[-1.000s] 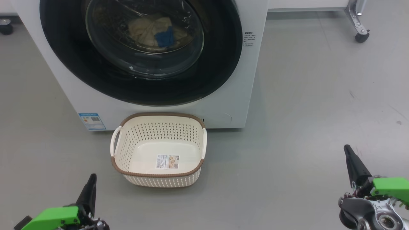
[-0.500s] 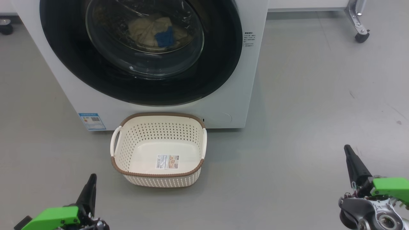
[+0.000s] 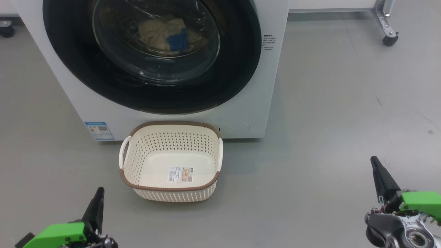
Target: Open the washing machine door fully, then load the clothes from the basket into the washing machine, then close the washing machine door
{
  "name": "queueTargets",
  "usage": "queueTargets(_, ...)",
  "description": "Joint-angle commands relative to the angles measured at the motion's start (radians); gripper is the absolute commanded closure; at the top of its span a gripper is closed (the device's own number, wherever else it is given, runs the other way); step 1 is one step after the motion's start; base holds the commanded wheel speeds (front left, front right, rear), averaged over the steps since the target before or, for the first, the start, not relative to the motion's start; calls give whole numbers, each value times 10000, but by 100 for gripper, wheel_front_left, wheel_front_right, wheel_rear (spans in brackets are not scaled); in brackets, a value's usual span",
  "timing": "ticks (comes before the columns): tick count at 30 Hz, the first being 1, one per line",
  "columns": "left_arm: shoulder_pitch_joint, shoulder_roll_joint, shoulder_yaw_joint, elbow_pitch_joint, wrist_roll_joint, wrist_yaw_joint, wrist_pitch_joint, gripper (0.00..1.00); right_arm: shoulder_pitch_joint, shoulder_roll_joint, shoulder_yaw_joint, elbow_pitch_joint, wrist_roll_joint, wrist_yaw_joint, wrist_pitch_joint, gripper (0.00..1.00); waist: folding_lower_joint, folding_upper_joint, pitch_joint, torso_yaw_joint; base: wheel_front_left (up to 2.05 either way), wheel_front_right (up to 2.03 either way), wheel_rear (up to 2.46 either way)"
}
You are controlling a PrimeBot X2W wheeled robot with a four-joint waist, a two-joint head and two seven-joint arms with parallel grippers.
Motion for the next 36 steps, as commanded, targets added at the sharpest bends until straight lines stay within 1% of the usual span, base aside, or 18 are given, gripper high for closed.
queueTargets(1,-479,204,335,-292,-53,-69,71,100,-566,-78,157,-312,-58,35,54,100,0,0,0,0,0,0,0)
queueTargets(36,-478,204,335,-292,-53,-69,71,100,-569,-59,129,-310,-81,35,76,100,0,0,0,0,0,0,0)
